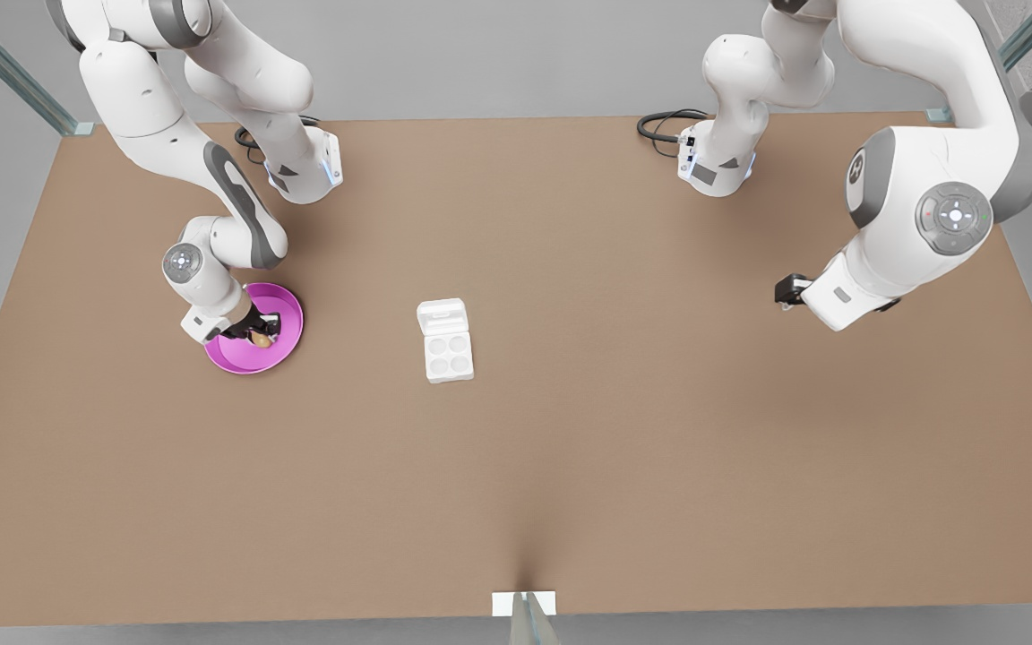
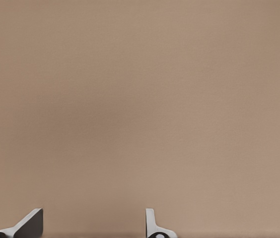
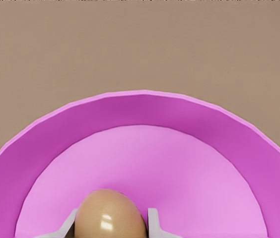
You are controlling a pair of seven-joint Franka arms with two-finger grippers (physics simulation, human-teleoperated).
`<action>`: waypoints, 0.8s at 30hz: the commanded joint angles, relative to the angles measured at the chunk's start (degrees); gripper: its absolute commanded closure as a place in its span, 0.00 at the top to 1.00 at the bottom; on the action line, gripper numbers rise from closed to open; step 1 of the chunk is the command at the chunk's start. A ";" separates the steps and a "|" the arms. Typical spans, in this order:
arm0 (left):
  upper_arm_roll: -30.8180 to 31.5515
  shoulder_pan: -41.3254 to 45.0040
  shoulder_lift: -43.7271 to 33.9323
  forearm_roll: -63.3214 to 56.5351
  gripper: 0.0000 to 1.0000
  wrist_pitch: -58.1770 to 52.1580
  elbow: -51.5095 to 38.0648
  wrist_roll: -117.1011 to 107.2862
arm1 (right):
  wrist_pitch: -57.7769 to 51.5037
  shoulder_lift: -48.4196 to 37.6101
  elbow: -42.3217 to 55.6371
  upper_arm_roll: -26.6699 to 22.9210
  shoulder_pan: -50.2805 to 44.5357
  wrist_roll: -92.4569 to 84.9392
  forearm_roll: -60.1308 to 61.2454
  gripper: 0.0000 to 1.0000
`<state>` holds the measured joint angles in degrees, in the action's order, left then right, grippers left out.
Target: Pack egg into the box and close the box lid
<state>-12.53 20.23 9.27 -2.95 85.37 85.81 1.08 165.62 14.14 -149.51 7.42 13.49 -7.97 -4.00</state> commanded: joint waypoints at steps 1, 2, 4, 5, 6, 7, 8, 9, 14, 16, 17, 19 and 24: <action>-0.03 -0.01 -0.04 -0.03 1.00 -0.12 -0.03 -0.29 | -1.09 -0.16 0.27 -0.04 -0.04 -0.20 -0.13 0.40; -0.03 -0.01 -0.04 -0.03 1.00 -0.12 -0.03 -0.29 | -6.45 -1.48 1.24 0.40 -0.04 -0.20 -0.22 0.40; 0.14 -0.01 -0.04 -0.03 1.00 -0.20 -0.03 -0.29 | -17.33 -3.94 5.89 0.75 -0.22 -0.56 -0.13 0.39; 0.14 -0.01 -0.04 -0.03 1.00 -0.20 -0.03 -0.29 | -26.83 -4.74 12.04 2.15 -0.31 -0.21 0.31 0.39; 0.14 -0.01 -0.04 -0.03 1.00 -0.20 -0.03 -0.29 | -35.80 -4.47 19.33 3.12 -0.83 0.50 0.66 0.39; 0.14 -0.01 -0.04 -0.03 1.00 -0.20 -0.03 -0.29 | -40.20 -4.38 24.87 4.44 -1.01 1.73 0.75 0.39; 0.14 -0.01 -0.04 -0.03 1.00 -0.20 -0.03 -0.29 | -40.20 -4.12 26.11 4.97 -1.18 2.25 0.84 0.39; 0.14 -0.01 -0.04 -0.03 1.00 -0.20 -0.03 -0.29 | -40.29 -3.25 27.95 6.46 -1.54 3.92 0.84 0.39; 0.14 -0.01 -0.04 -0.03 1.00 -0.38 -0.03 -0.29 | -44.86 5.72 42.19 7.52 -9.17 14.90 1.45 0.40; 0.14 -0.01 -0.04 -0.12 1.00 -0.56 -0.03 -0.29 | -44.86 9.23 46.06 7.52 -13.48 20.62 2.24 0.40; 0.14 -0.01 -0.04 -0.21 1.00 -0.47 -0.03 -0.29 | -44.86 10.99 48.52 7.52 -15.42 23.16 2.95 0.40; 0.14 -0.01 -0.04 -0.12 1.00 -0.47 -0.03 -0.29 | -45.21 14.34 52.74 7.52 -20.43 30.46 3.91 0.40; 0.14 -0.01 0.13 -0.12 1.00 -0.47 -0.03 -0.29 | -45.65 14.95 53.53 7.69 -30.10 46.55 8.22 0.40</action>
<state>-12.36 20.22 9.41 -3.06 84.96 85.81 0.87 122.37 29.10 -95.92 15.25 -15.59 6.15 3.52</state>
